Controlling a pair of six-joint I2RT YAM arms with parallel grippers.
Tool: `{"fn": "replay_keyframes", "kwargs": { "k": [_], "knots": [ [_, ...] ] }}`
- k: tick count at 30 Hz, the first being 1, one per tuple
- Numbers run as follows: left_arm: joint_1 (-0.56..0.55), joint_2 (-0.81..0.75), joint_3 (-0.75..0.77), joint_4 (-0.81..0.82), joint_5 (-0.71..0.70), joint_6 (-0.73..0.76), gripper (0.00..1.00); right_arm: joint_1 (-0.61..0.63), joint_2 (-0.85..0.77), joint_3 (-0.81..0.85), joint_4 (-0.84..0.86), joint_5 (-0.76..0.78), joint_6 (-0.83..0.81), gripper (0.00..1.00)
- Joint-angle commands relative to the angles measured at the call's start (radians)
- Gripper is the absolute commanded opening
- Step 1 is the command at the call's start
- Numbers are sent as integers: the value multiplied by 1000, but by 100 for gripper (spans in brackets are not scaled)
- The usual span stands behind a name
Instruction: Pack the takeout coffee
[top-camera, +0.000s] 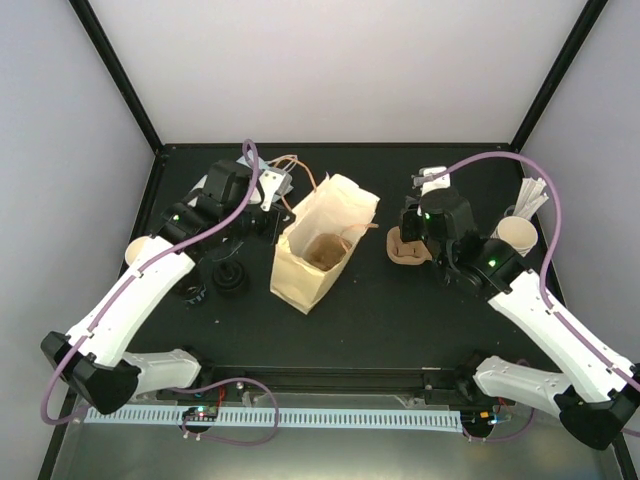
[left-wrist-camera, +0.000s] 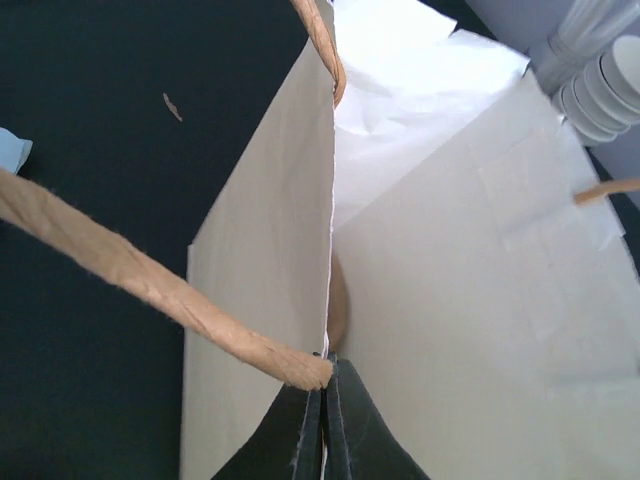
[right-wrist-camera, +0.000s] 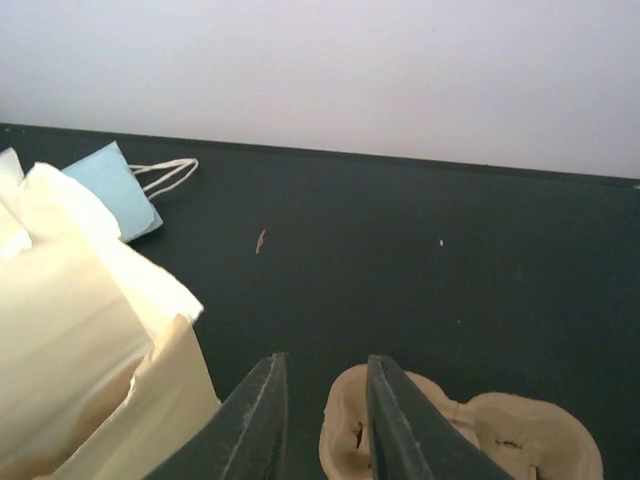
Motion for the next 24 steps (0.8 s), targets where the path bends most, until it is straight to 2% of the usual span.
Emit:
{"fn": "replay_keyframes", "kwargs": {
  "k": [1, 6, 18, 22, 24],
  "knots": [
    [26, 18, 31, 72, 35, -79, 2, -7, 7, -7, -36, -17, 47, 29],
    [31, 29, 6, 100, 47, -84, 2, -7, 27, -5, -61, -31, 55, 39],
    [61, 20, -57, 123, 63, -97, 2, -8, 93, 38, -123, -88, 52, 47],
    [70, 29, -72, 120, 68, -97, 7, -7, 131, 73, -171, -76, 69, 49],
    [77, 32, -75, 108, 49, -99, 13, -8, 148, 89, -195, -71, 75, 50]
  ]
}}
